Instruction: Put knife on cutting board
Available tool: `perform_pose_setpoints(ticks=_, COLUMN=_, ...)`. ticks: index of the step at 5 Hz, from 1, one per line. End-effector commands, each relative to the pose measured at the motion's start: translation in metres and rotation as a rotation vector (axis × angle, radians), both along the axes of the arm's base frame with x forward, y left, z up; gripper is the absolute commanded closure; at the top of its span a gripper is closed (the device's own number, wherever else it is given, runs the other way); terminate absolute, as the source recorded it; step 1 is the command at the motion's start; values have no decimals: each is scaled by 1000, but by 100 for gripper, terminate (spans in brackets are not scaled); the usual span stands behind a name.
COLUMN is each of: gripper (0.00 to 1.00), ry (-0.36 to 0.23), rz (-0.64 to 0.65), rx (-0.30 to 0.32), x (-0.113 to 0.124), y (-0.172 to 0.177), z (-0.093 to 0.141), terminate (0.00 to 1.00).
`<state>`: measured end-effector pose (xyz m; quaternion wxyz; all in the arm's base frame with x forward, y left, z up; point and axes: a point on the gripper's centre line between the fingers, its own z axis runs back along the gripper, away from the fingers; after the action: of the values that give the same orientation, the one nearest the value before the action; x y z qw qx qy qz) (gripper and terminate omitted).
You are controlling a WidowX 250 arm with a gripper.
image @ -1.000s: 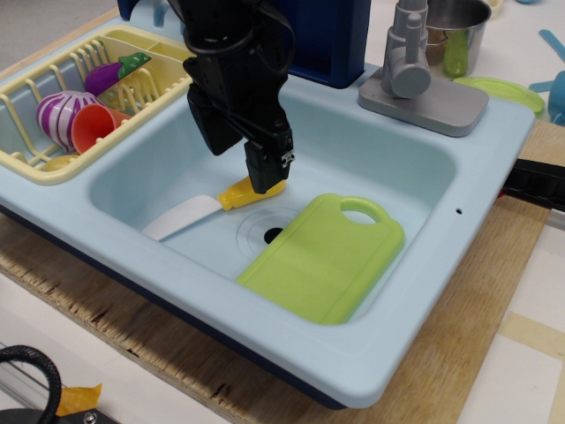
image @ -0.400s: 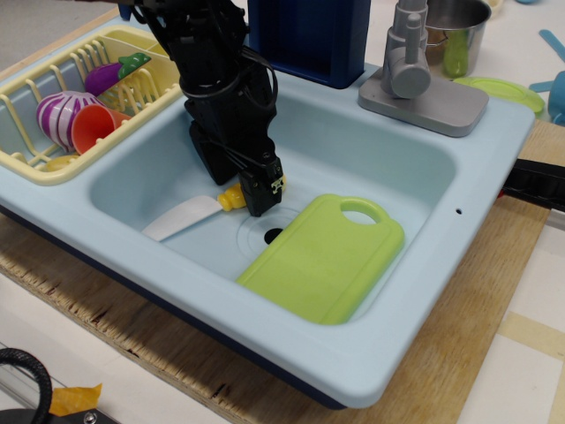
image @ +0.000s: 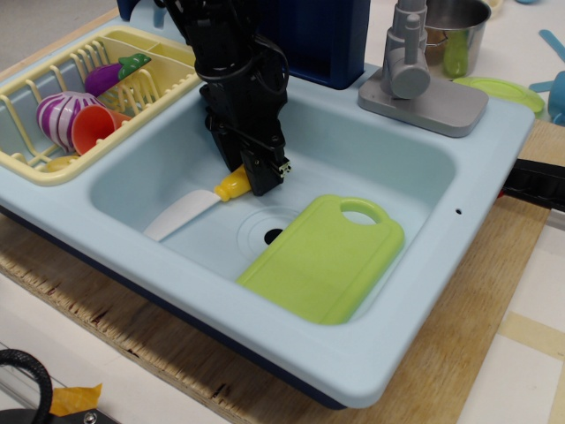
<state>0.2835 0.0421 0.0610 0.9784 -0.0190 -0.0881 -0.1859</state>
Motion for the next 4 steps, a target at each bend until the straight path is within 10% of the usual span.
perform_pose_setpoints(ticks=1, gripper=100, ry=2, rz=27, rx=49, x=3, y=-18, z=37, terminate=0)
perform_pose_setpoints(ticks=4, gripper=100, ry=-89, rz=97, rx=-42, x=-11, y=-64, z=49, terminate=0)
